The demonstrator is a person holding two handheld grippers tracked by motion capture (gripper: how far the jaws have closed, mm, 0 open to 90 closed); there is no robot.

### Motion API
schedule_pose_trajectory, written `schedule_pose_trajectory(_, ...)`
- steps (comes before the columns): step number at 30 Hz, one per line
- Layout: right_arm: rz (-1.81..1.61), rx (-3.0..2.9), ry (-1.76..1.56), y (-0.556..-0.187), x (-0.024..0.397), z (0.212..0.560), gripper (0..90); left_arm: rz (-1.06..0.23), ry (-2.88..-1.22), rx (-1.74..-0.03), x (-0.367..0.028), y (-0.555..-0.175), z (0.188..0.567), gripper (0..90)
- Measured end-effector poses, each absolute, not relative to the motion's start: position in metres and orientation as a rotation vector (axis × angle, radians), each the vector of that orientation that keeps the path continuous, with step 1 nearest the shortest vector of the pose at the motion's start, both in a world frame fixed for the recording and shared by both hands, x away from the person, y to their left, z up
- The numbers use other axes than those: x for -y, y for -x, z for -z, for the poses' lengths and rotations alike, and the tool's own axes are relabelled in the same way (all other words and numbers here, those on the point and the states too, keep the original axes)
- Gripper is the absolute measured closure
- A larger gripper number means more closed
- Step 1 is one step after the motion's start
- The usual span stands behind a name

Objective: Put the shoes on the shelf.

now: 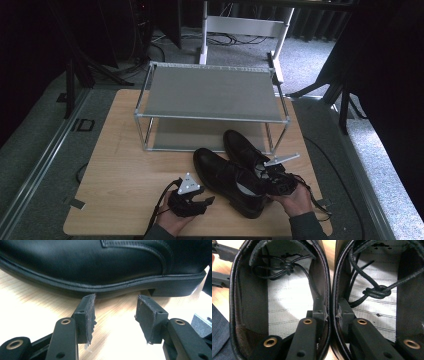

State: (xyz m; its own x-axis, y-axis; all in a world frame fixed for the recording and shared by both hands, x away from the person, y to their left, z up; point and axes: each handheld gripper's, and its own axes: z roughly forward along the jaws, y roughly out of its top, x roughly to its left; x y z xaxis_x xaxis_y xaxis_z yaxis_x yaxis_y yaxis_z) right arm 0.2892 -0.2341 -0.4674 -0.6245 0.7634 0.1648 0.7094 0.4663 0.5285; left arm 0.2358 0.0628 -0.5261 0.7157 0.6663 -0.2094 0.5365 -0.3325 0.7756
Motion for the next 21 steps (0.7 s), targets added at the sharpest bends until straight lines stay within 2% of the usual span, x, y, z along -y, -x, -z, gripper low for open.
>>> schedule_pose_trajectory(21, -0.932, -2.583, -1.325, -0.314, 0.214, 0.457, 80.6, -0.191, -2.005, -0.956, -0.07, -0.24, 0.527, 49.9)
